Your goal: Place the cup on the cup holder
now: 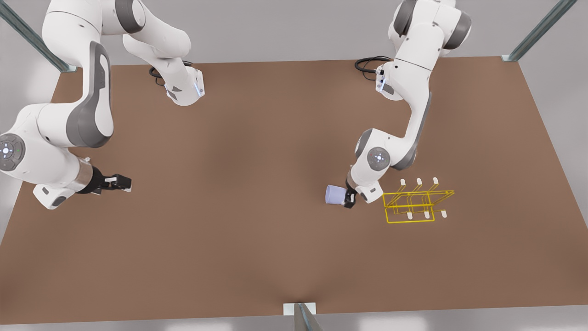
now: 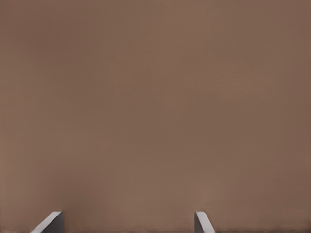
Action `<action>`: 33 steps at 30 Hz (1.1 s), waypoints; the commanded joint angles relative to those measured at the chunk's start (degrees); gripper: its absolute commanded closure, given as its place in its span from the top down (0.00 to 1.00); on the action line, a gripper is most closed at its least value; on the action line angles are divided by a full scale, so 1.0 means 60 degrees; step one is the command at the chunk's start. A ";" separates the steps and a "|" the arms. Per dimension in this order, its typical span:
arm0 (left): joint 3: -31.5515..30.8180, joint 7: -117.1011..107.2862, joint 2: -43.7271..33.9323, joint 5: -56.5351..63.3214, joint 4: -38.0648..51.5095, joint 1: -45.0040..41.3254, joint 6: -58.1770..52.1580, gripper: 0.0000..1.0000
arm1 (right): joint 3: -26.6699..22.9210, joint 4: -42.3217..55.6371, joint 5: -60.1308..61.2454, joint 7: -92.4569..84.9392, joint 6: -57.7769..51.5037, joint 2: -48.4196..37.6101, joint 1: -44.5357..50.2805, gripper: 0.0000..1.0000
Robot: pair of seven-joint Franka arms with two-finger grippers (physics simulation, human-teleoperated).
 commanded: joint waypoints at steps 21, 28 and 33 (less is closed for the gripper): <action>-0.0259 -0.0421 0.1031 0.0216 0.0022 0.0087 -0.0108 1.00 | 0.0015 0.0029 -0.0027 0.0454 -0.0342 0.0068 0.0071 1.00; -0.0259 -0.0421 0.1455 0.0216 0.0007 -0.0045 0.0273 1.00 | 0.0015 0.0044 -0.0013 0.0454 -0.0342 0.0068 0.0056 1.00; -0.0332 -0.0495 0.1119 0.0128 0.0007 -0.0030 0.0097 0.49 | 0.0015 0.0044 -0.0027 0.0424 -0.0356 0.0068 0.0041 1.00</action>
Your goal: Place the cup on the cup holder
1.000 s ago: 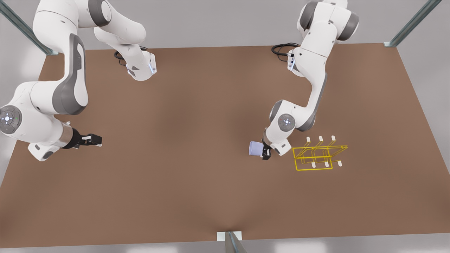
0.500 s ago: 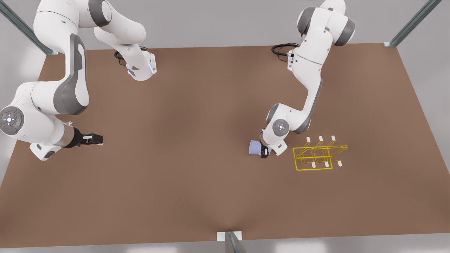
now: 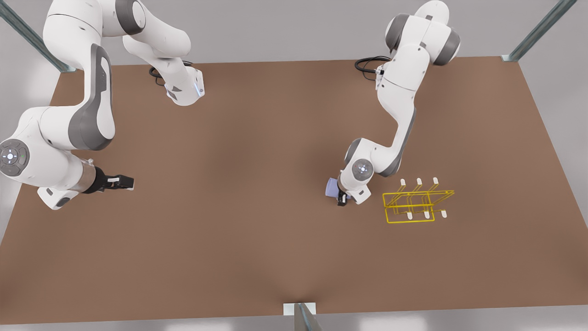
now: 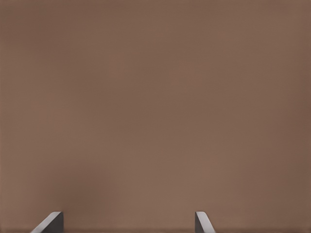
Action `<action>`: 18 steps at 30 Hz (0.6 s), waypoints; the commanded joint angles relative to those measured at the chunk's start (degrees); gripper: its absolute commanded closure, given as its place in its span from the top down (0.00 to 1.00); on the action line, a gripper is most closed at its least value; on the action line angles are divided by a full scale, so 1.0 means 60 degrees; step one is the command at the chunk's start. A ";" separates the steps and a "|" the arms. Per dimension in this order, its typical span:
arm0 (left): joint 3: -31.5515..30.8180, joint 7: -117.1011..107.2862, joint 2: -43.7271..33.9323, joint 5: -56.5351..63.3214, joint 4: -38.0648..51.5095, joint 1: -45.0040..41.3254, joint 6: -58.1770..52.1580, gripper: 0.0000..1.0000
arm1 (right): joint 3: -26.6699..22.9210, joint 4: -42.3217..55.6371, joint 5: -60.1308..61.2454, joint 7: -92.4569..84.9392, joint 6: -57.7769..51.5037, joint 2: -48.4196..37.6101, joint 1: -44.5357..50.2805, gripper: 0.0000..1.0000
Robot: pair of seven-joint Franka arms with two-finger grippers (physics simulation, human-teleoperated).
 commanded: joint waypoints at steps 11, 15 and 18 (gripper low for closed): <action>0.3692 -0.1066 -0.1282 0.2732 0.3853 -0.3165 -0.8567 0.50 | -0.0014 0.0005 0.0011 -0.0048 -0.0018 -0.0012 -0.0055 1.00; 0.9482 -0.0890 -0.0272 0.2600 0.3003 -0.8472 -0.8963 0.50 | -0.0014 0.0005 -0.0004 -0.0048 -0.0018 -0.0012 -0.0055 1.00; 1.1374 -0.0538 0.0666 0.3258 0.2182 -0.9762 -0.8524 0.50 | -0.0014 0.0005 -0.0004 -0.0048 -0.0018 -0.0012 -0.0055 1.00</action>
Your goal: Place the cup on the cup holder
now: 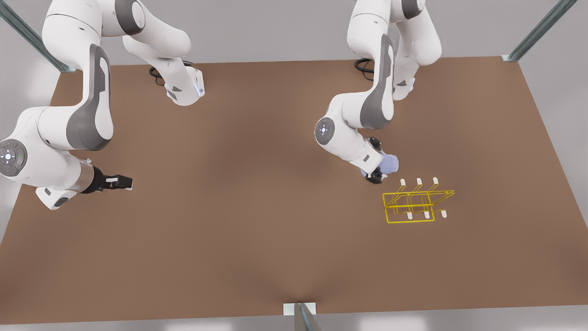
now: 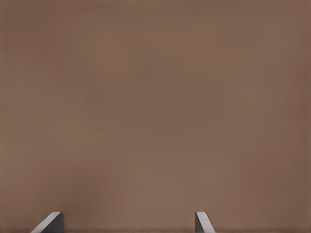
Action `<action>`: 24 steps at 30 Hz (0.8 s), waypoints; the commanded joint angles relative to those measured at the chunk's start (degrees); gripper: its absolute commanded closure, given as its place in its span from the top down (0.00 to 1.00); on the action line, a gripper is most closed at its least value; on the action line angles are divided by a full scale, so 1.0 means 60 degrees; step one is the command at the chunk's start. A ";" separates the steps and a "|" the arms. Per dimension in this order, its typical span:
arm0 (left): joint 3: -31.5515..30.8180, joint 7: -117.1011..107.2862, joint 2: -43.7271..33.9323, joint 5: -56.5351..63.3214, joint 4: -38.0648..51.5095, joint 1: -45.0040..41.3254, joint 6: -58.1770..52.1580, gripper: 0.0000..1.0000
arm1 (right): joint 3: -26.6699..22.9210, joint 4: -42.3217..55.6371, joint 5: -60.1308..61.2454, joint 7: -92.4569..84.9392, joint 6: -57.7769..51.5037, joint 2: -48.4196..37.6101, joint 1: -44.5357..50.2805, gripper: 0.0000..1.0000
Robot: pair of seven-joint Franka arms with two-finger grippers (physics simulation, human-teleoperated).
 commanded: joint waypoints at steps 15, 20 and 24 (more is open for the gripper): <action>0.2376 -0.0471 0.4336 0.0986 -0.2307 -0.1318 0.3458 0.51 | -0.0014 0.0005 0.0021 -0.0026 -0.0034 -0.0013 -0.0014 1.00; 0.2024 -0.1071 0.4805 0.0810 -0.2322 -0.0688 0.4087 0.51 | -0.0014 0.0005 0.0021 -0.0026 -0.0034 0.0002 -0.0014 1.00; 0.2054 -0.0896 0.4879 0.0766 -0.3274 -0.1229 0.4410 0.51 | -0.0029 0.0005 0.0021 -0.0026 -0.0034 0.0002 -0.0014 1.00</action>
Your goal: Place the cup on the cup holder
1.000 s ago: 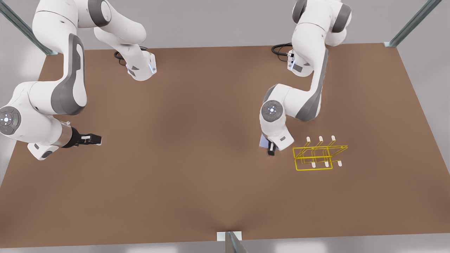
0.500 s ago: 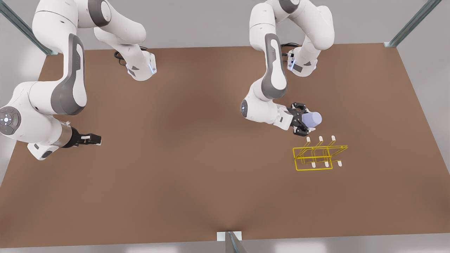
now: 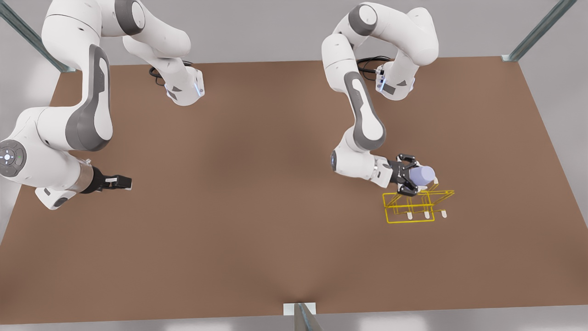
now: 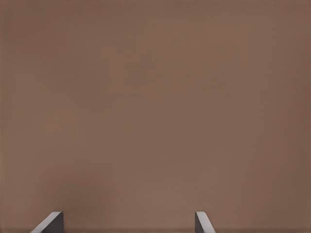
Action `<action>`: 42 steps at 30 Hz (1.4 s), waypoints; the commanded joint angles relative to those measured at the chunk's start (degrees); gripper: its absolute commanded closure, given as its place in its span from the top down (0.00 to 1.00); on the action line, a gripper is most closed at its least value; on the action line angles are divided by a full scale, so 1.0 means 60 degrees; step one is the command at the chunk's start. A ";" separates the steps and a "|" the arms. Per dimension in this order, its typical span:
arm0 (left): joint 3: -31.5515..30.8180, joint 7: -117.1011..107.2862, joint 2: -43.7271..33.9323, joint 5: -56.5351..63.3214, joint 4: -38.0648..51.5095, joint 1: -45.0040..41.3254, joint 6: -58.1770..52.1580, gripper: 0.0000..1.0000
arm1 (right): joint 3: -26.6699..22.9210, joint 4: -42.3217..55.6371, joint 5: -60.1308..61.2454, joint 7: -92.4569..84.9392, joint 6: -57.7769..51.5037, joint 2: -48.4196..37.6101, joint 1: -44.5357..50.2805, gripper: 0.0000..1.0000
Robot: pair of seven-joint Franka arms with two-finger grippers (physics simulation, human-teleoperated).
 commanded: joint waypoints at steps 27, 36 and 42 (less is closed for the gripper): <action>-0.0004 -0.1992 0.0439 -0.0555 -0.1075 -0.0355 0.1810 0.69 | -0.0016 0.0005 -0.0052 -0.0035 -0.0020 -0.0026 -0.0015 1.00; 0.0084 -0.1904 0.0425 -0.0526 -0.1383 -0.0633 0.1810 1.00 | -0.0016 0.0005 -0.0037 -0.0035 -0.0020 -0.0011 -0.0015 1.00; 0.0113 -0.1890 0.0279 -0.0526 -0.1383 -0.0765 0.1796 1.00 | -0.0016 0.0005 -0.0037 -0.0035 -0.0020 -0.0011 -0.0015 1.00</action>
